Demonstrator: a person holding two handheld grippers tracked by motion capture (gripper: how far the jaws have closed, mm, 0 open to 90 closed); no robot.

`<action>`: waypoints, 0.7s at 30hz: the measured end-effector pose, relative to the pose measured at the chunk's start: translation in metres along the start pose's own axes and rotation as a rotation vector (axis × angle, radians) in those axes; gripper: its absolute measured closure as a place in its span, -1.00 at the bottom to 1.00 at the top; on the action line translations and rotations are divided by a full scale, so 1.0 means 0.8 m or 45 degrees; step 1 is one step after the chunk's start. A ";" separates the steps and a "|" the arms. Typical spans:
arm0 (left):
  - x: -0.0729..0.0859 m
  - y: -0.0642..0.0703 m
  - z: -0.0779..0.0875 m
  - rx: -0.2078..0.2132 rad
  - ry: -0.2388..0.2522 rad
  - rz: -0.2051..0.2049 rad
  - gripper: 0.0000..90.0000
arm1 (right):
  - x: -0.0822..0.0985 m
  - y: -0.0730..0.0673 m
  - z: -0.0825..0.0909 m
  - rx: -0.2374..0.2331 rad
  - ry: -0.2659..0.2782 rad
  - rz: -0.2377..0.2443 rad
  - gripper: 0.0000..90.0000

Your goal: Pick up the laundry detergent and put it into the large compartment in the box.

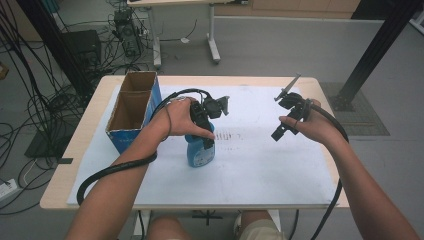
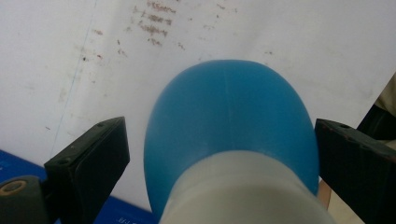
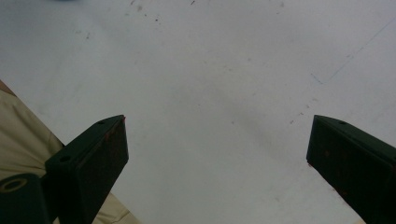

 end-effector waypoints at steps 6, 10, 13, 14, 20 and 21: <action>0.002 -0.001 -0.002 0.001 0.001 0.004 -0.87 | -0.001 0.000 0.000 0.001 -0.003 0.004 -0.88; 0.003 -0.001 -0.003 0.001 0.001 0.004 -0.86 | -0.002 -0.001 -0.001 0.001 -0.004 0.006 -0.88; 0.003 -0.001 -0.003 -0.003 0.001 -0.001 -0.84 | -0.003 -0.002 -0.002 -0.002 -0.006 0.006 -0.88; 0.003 0.000 -0.002 -0.005 0.004 -0.004 -0.80 | -0.003 -0.002 -0.002 -0.002 -0.006 0.006 -0.88; 0.003 0.001 0.001 -0.016 0.013 -0.015 -0.44 | -0.003 -0.001 -0.004 -0.004 -0.006 0.013 -0.88; 0.002 0.001 0.001 -0.014 0.012 -0.020 -0.35 | -0.003 -0.001 -0.004 -0.005 -0.008 0.011 -0.88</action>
Point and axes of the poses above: each handheld gripper's, and its own axes: z roughly backward along the jaws, x roughly out of its underside, y roughly to its right, the point moved 3 cm from there along -z, roughly forward along the jaws, and after that the axes turned 4 degrees about y, right-handed, at the moved point
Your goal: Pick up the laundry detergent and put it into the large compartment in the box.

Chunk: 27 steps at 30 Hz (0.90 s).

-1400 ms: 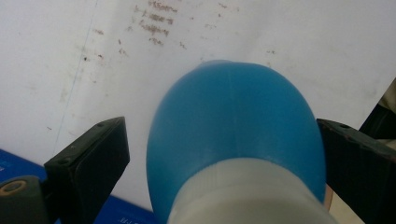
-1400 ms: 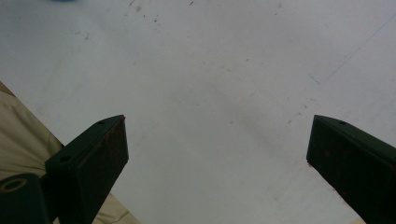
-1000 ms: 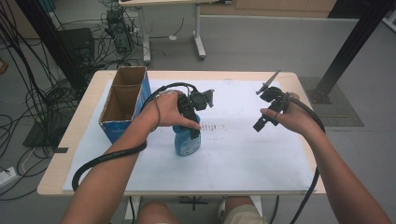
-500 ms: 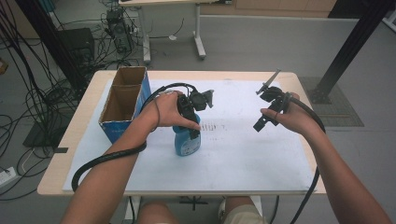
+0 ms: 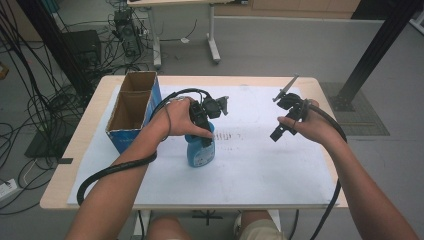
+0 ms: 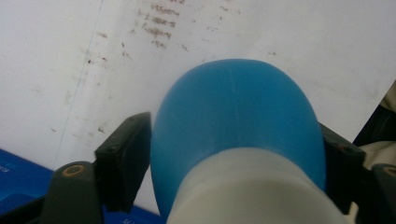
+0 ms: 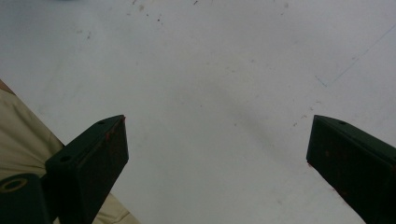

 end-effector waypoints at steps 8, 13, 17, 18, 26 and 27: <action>-0.003 -0.003 0.000 0.030 -0.009 -0.005 -0.19 | 0.002 0.002 -0.003 -0.005 0.001 -0.005 -0.88; -0.003 -0.004 0.000 0.034 -0.011 -0.013 -0.18 | 0.003 0.002 -0.005 -0.010 0.004 -0.004 -0.88; 0.000 -0.006 0.001 0.039 0.002 -0.010 -0.18 | 0.003 0.003 -0.006 -0.011 0.004 -0.004 -0.88; 0.000 -0.006 0.001 0.039 0.003 -0.009 -0.18 | 0.003 0.002 -0.006 -0.010 0.005 -0.003 -0.88; 0.000 -0.005 0.001 0.037 -0.001 -0.009 -0.18 | 0.003 0.001 -0.007 -0.012 0.005 -0.005 -0.88; 0.000 -0.005 0.001 0.038 0.000 -0.009 -0.18 | 0.003 0.001 -0.007 -0.012 0.004 -0.004 -0.88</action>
Point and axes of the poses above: each handheld gripper's, and its own axes: z roughly backward along the jaws, x roughly out of its underside, y roughly to its right, the point moved 3 cm from there along -z, roughly forward along the jaws, and after that the axes turned 4 degrees about y, right-handed, at the moved point
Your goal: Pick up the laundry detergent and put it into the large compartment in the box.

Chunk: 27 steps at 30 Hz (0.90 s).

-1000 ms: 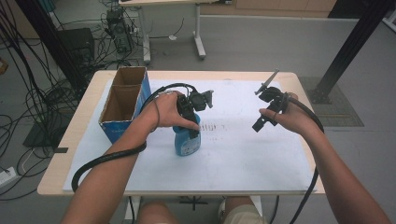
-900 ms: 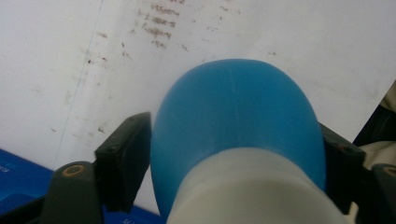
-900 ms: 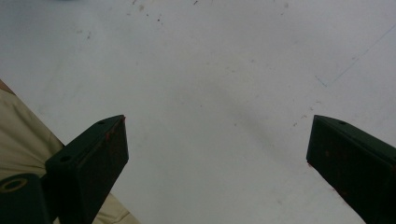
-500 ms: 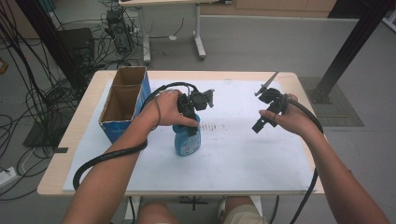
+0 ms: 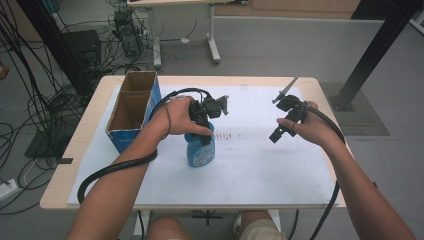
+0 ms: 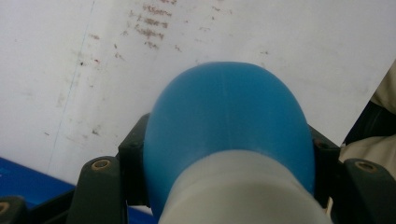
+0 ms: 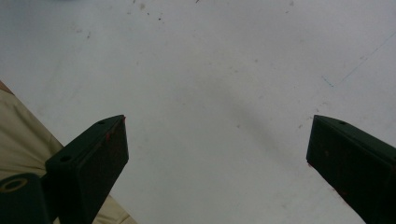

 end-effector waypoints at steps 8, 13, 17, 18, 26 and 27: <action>-0.002 0.000 -0.001 0.000 -0.009 0.001 -0.18 | 0.001 0.001 0.001 0.000 -0.001 -0.004 -0.88; -0.003 0.000 0.000 0.001 -0.014 -0.001 -0.18 | 0.001 0.001 0.001 0.003 0.000 -0.004 -0.88; -0.003 0.001 0.000 -0.003 -0.013 -0.002 -0.18 | 0.002 0.001 0.002 0.002 0.001 -0.005 -0.88; -0.003 0.001 -0.001 -0.002 -0.012 -0.001 -0.18 | 0.002 0.001 0.002 0.003 0.001 -0.005 -0.88; -0.002 0.000 0.000 0.002 -0.007 0.003 -0.17 | 0.001 0.000 0.005 0.008 0.002 0.002 -0.88; -0.002 0.000 0.000 0.002 -0.007 0.004 -0.17 | 0.001 0.000 0.005 0.008 0.003 0.003 -0.88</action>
Point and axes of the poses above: each handheld gripper's, and its own axes: z roughly backward along the jaws, x roughly out of its underside, y roughly to its right, the point moved 3 cm from there along -z, roughly forward along the jaws, and after that the axes turned 4 degrees about y, right-handed, at the moved point
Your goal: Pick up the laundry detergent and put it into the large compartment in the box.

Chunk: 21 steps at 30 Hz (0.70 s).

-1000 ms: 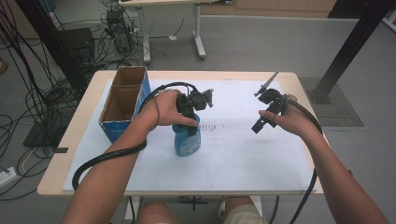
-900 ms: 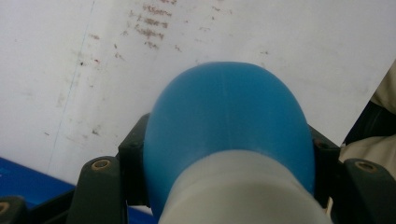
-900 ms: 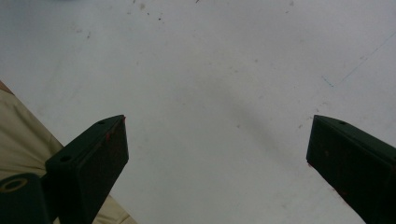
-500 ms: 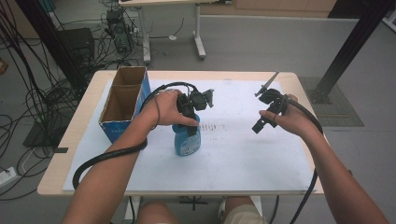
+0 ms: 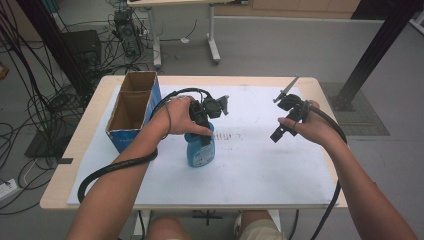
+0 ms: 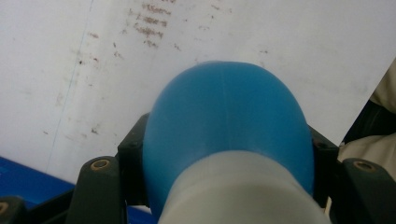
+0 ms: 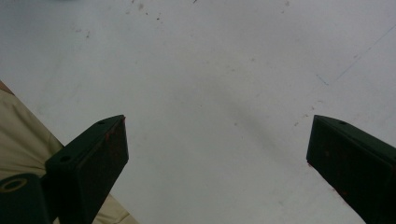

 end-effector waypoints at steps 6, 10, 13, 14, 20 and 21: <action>0.000 -0.001 0.000 0.003 0.000 0.000 -0.17 | 0.000 -0.001 0.000 0.002 0.000 -0.002 -0.88; 0.001 -0.001 0.000 0.005 0.001 -0.003 -0.17 | -0.001 -0.001 0.000 0.003 -0.002 -0.005 -0.88; 0.001 -0.001 0.000 0.004 0.005 -0.002 -0.17 | -0.001 -0.001 0.000 0.004 -0.002 -0.005 -0.88; 0.002 -0.001 0.000 0.004 0.007 0.000 -0.17 | -0.001 -0.001 0.000 0.002 -0.001 -0.005 -0.88; 0.001 -0.001 0.000 0.003 0.005 -0.001 -0.17 | -0.002 -0.002 0.000 0.003 0.001 -0.003 -0.88; 0.001 0.000 0.000 0.003 0.005 0.000 -0.17 | -0.002 -0.002 0.000 0.004 0.001 -0.003 -0.88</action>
Point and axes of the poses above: each handheld gripper's, and its own axes: z roughly backward along the jaws, x roughly out of its underside, y roughly to its right, the point moved 3 cm from there along -z, roughly forward along the jaws, and after that the axes turned 4 degrees about y, right-handed, at the moved point
